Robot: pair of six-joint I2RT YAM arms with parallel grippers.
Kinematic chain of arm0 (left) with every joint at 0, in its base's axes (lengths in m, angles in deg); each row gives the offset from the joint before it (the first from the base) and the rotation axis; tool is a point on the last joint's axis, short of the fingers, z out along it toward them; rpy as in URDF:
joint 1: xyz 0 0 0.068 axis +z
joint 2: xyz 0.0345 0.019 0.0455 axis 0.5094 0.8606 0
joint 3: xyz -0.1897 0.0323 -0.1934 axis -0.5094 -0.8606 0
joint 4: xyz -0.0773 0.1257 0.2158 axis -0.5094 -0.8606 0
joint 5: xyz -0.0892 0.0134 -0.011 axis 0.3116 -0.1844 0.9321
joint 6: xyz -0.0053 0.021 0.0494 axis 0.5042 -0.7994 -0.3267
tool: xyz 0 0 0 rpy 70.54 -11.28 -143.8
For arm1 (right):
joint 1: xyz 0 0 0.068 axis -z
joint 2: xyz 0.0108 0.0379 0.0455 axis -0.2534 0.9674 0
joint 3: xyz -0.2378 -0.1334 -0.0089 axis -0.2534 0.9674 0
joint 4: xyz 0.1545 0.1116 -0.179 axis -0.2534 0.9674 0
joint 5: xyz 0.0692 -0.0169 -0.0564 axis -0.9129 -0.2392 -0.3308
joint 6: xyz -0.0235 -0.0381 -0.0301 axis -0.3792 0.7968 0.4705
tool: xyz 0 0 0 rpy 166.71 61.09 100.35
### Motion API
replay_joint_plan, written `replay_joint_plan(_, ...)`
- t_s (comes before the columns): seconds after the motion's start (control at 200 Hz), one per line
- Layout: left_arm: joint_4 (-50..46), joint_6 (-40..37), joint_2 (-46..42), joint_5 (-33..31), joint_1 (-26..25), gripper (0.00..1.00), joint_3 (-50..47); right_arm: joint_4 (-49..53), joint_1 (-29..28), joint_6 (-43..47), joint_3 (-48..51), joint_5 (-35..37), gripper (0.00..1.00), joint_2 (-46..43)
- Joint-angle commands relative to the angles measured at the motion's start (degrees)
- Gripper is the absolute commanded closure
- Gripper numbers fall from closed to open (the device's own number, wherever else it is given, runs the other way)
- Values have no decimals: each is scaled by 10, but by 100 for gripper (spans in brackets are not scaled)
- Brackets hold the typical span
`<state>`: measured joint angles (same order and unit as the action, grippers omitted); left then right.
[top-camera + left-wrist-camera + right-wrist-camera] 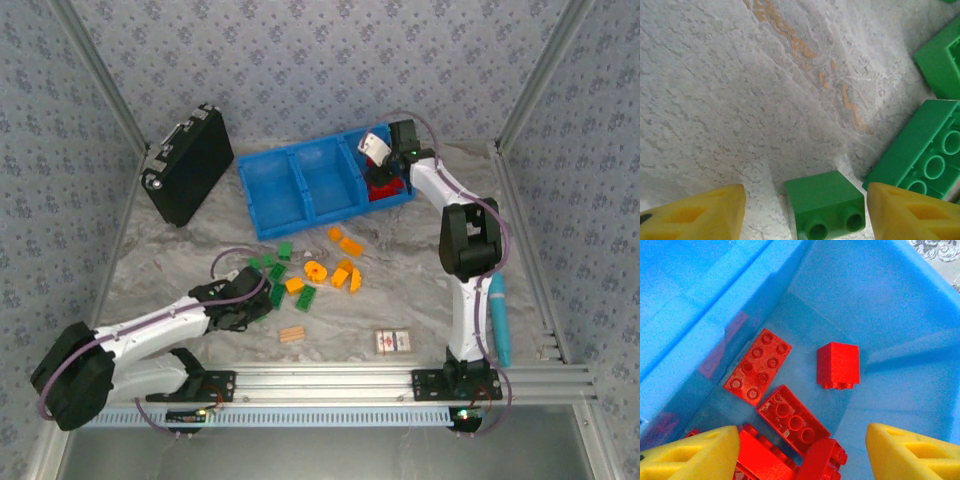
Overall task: Sort the legos into containers by color
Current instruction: Pick up the lego from the middle-left of the table.
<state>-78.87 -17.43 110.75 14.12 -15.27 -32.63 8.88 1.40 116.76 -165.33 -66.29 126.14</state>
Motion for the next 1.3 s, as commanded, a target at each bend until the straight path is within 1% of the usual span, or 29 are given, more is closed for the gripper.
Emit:
replay_joint_plan(0.0, 16, 9, 15, 11, -3, 38, 3, 15, -8, 1, -19, -9, 31, 6)
replay_joint_plan(0.07, 20, 9, 22, 13, -3, 42, 2, 15, -8, 1, -18, -8, 31, 3)
replay_joint_plan(0.215, 34, 8, 23, 15, -3, 57, -4, 12, -7, -2, -13, 9, 30, -16)
replay_joint_plan(0.245, 36, 8, 21, 16, -3, 59, -6, 14, -8, -5, -13, 14, 30, -23)
replay_joint_plan(0.335, 41, 6, 16, 19, -3, 64, -14, 14, -8, -42, -9, 29, 31, -51)
replay_joint_plan(0.4, 46, 5, 11, 22, -3, 67, -22, -21, -12, -101, 23, 58, 33, -84)
replay_joint_plan(0.46, 41, 0, 2, 23, -3, 69, -24, -62, -20, -137, 69, 73, 34, -116)
replay_joint_plan(0.515, 36, -4, -14, 20, -3, 71, -27, -80, -36, -148, 102, 88, 34, -138)
replay_joint_plan(0.63, 19, -17, -56, 10, 2, 75, -35, -67, -74, -151, 146, 119, 34, -172)
replay_joint_plan(0.725, 6, -25, -84, 9, 11, 77, -43, -62, -92, -160, 199, 90, 33, -209)
replay_joint_plan(0.86, -14, -41, -121, 9, 30, 78, -37, -26, -97, -173, 253, 52, 34, -251)
replay_joint_plan(0.93, -27, -69, -134, 6, 50, 78, -17, -10, -104, -176, 282, 46, 34, -271)
replay_joint_plan(1.0, -24, -106, -135, 10, 82, 78, 13, -1, -115, -175, 314, 37, 34, -291)
replay_joint_plan(1.1, -4, -163, -104, 35, 132, 78, 77, 9, -126, -180, 356, 7, 33, -315)
replay_joint_plan(1.115, -2, -172, -97, 38, 138, 78, 87, 8, -127, -183, 375, -1, 33, -318)
replay_joint_plan(1.2, 9, -228, -45, 59, 161, 77, 163, -2, -136, -195, 413, -40, 34, -333)
replay_joint_plan(1.295, 22, -292, 19, 80, 179, 77, 247, -12, -151, -183, 440, -54, 33, -338)
